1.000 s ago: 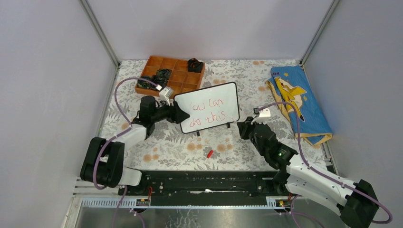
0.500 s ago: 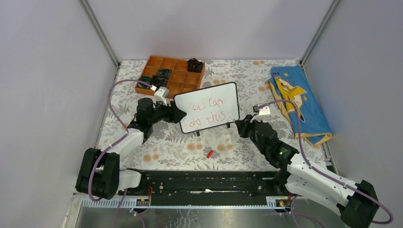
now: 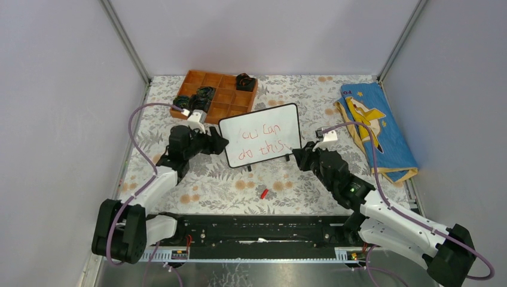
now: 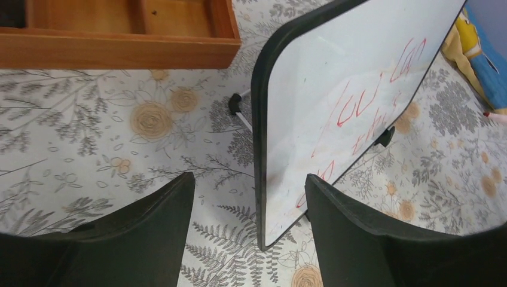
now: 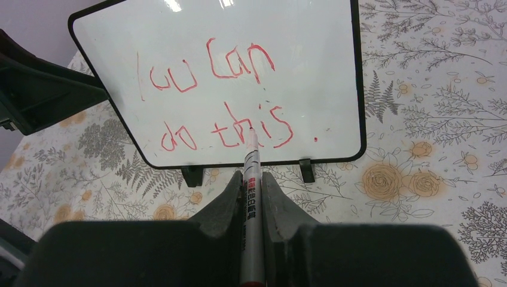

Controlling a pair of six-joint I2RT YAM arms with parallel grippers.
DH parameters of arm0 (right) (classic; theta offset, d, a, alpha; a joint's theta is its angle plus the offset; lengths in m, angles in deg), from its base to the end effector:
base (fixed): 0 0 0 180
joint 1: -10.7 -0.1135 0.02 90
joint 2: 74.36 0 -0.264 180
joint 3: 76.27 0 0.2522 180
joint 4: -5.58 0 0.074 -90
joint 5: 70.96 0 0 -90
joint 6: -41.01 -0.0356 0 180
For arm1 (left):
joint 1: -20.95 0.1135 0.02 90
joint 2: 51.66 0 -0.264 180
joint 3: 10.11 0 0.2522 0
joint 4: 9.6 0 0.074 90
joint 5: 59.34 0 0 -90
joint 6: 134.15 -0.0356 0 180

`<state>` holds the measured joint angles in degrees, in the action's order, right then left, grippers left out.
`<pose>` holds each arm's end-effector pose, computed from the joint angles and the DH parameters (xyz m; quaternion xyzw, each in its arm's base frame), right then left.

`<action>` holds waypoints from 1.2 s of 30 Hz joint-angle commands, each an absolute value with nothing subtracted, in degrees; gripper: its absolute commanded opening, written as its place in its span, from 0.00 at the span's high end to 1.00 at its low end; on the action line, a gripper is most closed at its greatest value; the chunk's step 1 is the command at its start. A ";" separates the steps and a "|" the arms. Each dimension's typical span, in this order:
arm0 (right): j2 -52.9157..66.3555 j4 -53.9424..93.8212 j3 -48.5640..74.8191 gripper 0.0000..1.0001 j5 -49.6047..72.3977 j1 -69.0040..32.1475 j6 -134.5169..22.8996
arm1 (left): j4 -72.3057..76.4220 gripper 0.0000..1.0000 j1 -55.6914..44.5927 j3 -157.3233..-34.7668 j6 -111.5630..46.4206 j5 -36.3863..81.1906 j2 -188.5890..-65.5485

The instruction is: Write a sentence on the whiteboard

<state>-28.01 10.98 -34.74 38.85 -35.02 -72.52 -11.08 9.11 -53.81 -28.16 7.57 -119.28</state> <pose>0.1447 0.1311 0.2643 -0.0372 0.7629 0.2504 0.5949 0.2405 -0.0647 0.2146 0.0817 0.8179 -0.2925 0.4888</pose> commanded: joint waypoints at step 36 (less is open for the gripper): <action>-13.36 -1.86 -21.51 1.00 39.49 -42.32 -63.50 | -4.73 0.04 8.72 -55.17 -22.16 15.56 -114.92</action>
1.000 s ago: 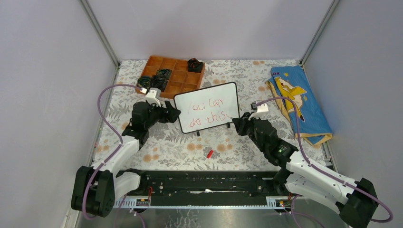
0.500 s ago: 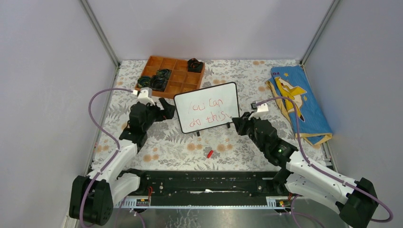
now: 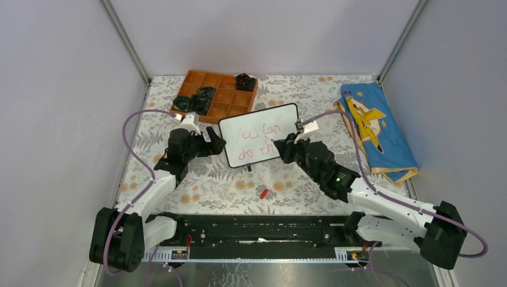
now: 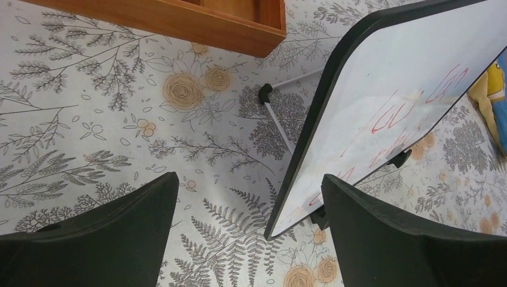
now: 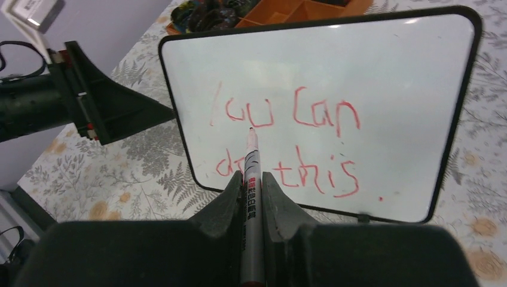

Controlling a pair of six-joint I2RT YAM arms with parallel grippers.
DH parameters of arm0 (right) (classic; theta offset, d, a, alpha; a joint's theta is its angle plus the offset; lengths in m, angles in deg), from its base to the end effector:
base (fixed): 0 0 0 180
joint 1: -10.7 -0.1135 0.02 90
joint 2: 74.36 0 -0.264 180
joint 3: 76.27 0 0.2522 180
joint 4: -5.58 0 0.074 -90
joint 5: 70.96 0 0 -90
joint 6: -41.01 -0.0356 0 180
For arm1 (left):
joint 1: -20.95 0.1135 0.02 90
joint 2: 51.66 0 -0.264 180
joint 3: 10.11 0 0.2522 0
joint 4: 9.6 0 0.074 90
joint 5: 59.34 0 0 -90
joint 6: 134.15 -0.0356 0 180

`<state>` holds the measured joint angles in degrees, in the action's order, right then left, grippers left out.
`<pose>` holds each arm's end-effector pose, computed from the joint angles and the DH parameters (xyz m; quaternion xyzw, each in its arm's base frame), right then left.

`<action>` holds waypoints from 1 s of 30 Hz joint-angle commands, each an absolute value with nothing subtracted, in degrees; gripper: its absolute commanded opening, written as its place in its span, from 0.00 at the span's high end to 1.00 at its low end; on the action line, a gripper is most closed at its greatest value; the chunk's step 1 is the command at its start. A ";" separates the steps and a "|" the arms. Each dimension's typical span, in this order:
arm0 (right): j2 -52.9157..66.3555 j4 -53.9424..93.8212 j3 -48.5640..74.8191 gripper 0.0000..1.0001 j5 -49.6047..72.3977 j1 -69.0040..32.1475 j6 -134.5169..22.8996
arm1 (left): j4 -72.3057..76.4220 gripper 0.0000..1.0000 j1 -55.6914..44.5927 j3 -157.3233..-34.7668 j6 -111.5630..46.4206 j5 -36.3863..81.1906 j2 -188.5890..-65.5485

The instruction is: Write a sentence on the whiteboard

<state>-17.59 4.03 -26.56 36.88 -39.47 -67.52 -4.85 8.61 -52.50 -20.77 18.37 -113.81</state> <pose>0.1576 0.1720 0.2930 -0.0991 0.7320 0.2800 0.6131 0.2260 -0.0572 0.2165 -0.0228 0.8379 -0.2506 0.4843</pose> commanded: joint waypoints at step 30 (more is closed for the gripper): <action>10.53 -5.86 -4.62 1.00 35.28 -45.26 -60.33 | -3.85 0.15 9.00 -56.40 -23.58 16.40 -115.87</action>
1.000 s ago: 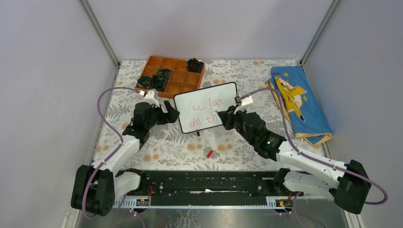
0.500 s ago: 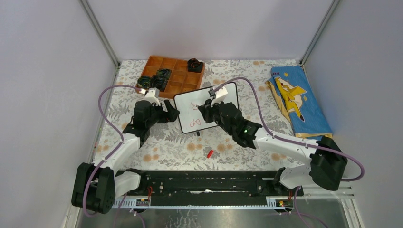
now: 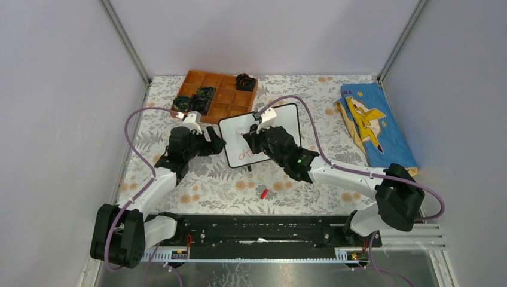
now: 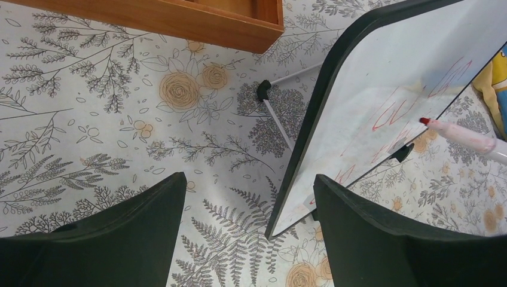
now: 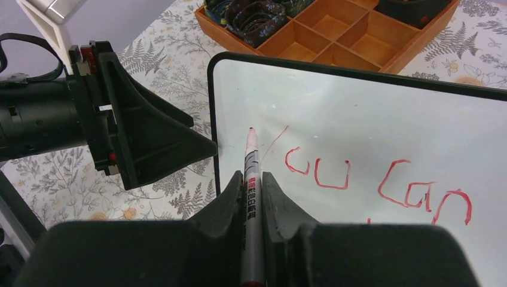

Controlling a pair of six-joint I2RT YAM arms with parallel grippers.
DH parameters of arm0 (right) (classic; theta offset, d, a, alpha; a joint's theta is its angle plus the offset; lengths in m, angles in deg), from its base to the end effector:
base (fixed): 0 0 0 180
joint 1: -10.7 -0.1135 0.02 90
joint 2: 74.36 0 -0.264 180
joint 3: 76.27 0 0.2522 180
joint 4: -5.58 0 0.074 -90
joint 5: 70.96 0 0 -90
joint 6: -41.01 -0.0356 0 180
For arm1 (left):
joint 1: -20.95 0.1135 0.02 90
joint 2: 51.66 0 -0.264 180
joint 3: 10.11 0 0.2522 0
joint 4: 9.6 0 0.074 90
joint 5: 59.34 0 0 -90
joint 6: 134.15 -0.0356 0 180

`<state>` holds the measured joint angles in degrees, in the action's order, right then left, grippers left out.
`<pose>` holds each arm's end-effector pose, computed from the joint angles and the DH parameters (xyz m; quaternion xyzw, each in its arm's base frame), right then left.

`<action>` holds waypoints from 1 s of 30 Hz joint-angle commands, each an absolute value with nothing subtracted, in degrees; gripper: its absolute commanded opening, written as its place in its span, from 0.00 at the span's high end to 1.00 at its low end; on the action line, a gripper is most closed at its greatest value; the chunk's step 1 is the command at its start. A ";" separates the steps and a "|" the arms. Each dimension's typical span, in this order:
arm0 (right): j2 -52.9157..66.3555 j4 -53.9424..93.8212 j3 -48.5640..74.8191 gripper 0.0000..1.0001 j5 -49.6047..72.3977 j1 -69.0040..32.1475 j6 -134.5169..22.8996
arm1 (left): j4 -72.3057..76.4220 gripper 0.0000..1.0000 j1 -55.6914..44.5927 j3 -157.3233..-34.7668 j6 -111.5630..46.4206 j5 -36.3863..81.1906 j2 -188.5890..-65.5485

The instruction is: Write a sentence on the whiteboard

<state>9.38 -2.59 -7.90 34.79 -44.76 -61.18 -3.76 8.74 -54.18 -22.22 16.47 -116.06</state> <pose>0.2018 0.2761 0.2955 -0.1897 0.7241 0.2793 0.6014 0.2325 -0.0592 0.2161 -0.0063 0.8448 -0.2542 0.4707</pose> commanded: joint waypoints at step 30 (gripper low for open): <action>15.65 -10.54 -5.03 1.00 38.22 -44.16 -62.77 | -4.05 0.16 9.00 -56.78 -24.11 16.37 -116.83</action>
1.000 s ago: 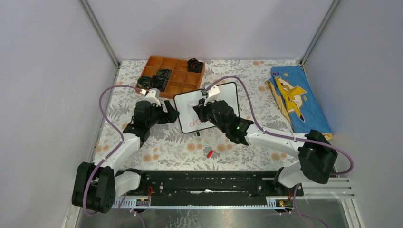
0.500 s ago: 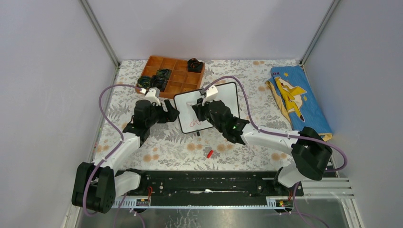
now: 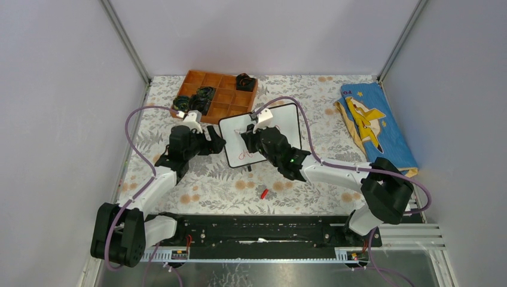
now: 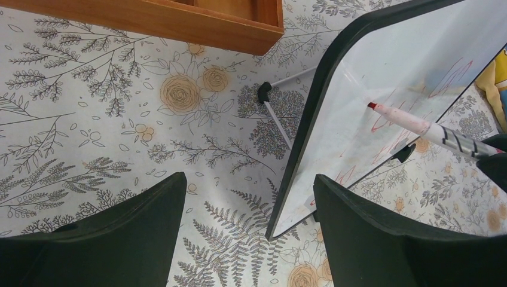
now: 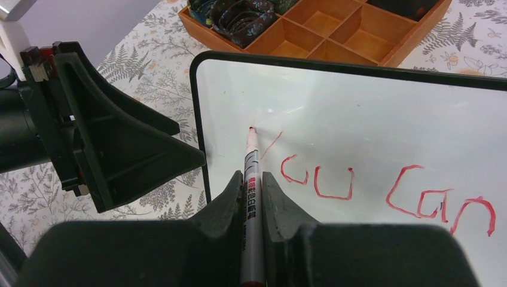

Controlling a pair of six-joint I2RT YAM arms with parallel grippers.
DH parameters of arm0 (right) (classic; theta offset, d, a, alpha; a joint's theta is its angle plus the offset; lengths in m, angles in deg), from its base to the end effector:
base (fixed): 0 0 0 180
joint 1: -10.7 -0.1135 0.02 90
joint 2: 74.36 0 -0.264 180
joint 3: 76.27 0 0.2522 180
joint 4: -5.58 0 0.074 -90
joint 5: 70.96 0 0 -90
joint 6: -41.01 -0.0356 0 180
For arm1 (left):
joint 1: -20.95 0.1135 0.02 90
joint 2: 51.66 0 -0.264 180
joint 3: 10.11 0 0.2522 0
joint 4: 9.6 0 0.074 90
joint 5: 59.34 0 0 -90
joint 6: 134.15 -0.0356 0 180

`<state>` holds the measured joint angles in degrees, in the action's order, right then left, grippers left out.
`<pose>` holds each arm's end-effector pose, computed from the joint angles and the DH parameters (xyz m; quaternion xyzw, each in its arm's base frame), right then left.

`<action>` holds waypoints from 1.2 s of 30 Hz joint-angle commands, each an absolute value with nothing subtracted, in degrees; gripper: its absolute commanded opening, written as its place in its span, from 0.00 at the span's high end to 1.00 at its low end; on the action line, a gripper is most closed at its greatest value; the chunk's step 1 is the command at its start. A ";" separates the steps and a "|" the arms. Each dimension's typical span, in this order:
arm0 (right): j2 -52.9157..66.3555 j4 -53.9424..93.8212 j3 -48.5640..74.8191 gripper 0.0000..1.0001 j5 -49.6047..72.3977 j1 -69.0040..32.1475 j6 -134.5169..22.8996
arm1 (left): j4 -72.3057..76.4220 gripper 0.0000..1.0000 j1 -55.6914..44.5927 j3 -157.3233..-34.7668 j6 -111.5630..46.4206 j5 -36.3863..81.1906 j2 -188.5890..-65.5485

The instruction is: Write a sentence on the whiteboard

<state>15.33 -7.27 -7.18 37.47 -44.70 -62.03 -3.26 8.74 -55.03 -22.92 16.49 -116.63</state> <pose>0.2145 0.2911 0.2742 -0.1704 0.7314 0.2654 0.6047 0.2351 -0.0598 0.2180 -0.0015 0.8459 -0.2509 0.4707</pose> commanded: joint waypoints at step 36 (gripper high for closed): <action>5.01 -16.54 -14.01 1.00 33.06 -44.14 -66.59 | -3.08 0.16 8.38 -56.83 -24.48 18.39 -116.30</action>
